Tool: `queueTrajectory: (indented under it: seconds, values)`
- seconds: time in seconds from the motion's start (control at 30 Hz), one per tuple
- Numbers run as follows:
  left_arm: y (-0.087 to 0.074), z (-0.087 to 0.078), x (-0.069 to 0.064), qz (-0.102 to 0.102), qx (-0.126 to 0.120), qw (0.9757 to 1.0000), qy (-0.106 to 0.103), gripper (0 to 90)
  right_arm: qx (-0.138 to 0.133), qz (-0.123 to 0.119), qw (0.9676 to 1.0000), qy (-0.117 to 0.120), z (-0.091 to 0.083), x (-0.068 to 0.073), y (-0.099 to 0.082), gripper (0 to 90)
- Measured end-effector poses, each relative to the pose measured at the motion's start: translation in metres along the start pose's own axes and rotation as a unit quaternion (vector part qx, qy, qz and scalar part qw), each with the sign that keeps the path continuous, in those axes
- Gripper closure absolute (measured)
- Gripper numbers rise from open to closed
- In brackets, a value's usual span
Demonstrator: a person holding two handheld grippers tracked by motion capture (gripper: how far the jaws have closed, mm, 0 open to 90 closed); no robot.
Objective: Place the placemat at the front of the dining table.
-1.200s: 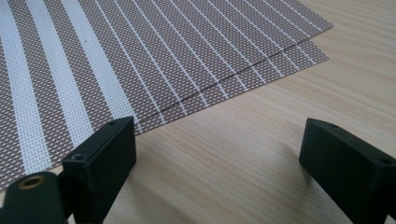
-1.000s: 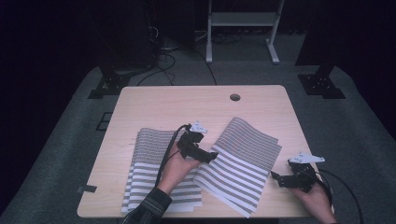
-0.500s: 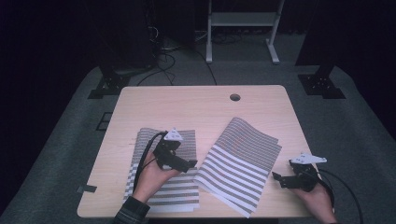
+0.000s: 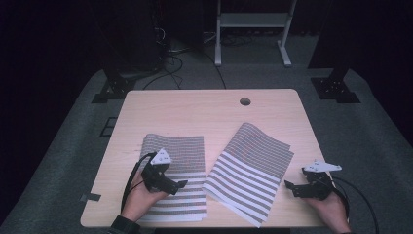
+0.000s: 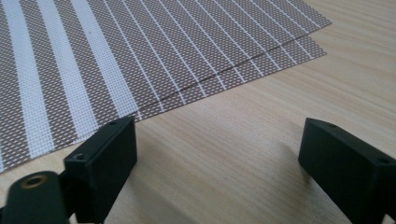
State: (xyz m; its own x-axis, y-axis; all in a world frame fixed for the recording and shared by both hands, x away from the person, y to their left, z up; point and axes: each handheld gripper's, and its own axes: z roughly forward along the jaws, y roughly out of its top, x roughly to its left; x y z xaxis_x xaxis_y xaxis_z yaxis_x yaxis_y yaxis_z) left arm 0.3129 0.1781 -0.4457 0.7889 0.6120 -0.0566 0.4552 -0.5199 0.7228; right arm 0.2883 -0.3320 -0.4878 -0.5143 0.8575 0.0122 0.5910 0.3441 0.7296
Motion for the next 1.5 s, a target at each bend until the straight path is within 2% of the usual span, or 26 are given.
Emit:
queueTrajectory:
  seconds: [0.1, 0.2, 0.3, 0.37, 0.57, 0.7, 0.9, 0.97, 1.03, 1.13, 1.33, 1.5]
  values:
    - [-0.012, 0.001, 0.001, -0.002, 0.014, 0.9999, 0.006, 0.0, 0.0, -0.009, 0.9999, 0.006, -0.002, 0.0, 0.0, 13.6]
    - [-0.02, 0.005, 0.0, 0.0, 0.029, 0.9995, 0.009, 0.0, -0.001, -0.025, 0.9997, -0.006, -0.005, 0.001, 0.001, 21.6]
    - [-0.023, 0.012, -0.002, 0.015, 0.058, 0.9981, 0.018, 0.0, -0.003, -0.032, 0.9994, -0.01, -0.009, 0.004, 0.001, 26.3]
    - [-0.024, 0.015, -0.003, 0.025, 0.066, 0.9972, 0.024, 0.0, -0.01, -0.031, 0.9994, -0.004, -0.013, 0.005, 0.002, 31.0]
    - [-0.027, 0.015, -0.003, 0.026, 0.051, 0.9981, 0.023, 0.0, -0.01, -0.021, 0.9992, 0.033, -0.015, 0.011, 0.003, 35.8]
    - [-0.027, 0.014, -0.003, 0.027, 0.052, 0.998, 0.023, 0.0, -0.012, -0.026, 0.9976, 0.063, -0.017, 0.025, 0.006, 38.8]
    - [-0.027, 0.015, -0.003, 0.026, 0.051, 0.9981, 0.023, 0.0, -0.021, -0.048, 0.993, 0.106, -0.025, 0.048, 0.007, 56.2]
    - [-0.027, 0.015, -0.003, 0.027, 0.051, 0.9981, 0.023, 0.0, -0.022, -0.052, 0.9912, 0.12, -0.027, 0.054, 0.007, 67.7]
    - [-0.027, 0.015, -0.003, 0.026, 0.051, 0.9981, 0.023, 0.0, -0.017, -0.053, 0.99, 0.13, -0.026, 0.057, 0.007, 77.3]
    - [-0.027, 0.014, -0.003, 0.027, 0.052, 0.998, 0.023, 0.0, -0.008, -0.06, 0.9883, 0.14, -0.023, 0.06, 0.007, 84.7]
    - [-0.028, 0.014, -0.003, 0.027, 0.048, 0.9982, 0.023, 0.0, 0.001, -0.073, 0.985, 0.157, -0.014, 0.067, 0.01, 87.2]
    - [-0.029, 0.014, -0.003, 0.028, 0.047, 0.9983, 0.023, 0.0, 0.021, -0.094, 0.9826, 0.159, -0.006, 0.073, 0.012, 89.8]
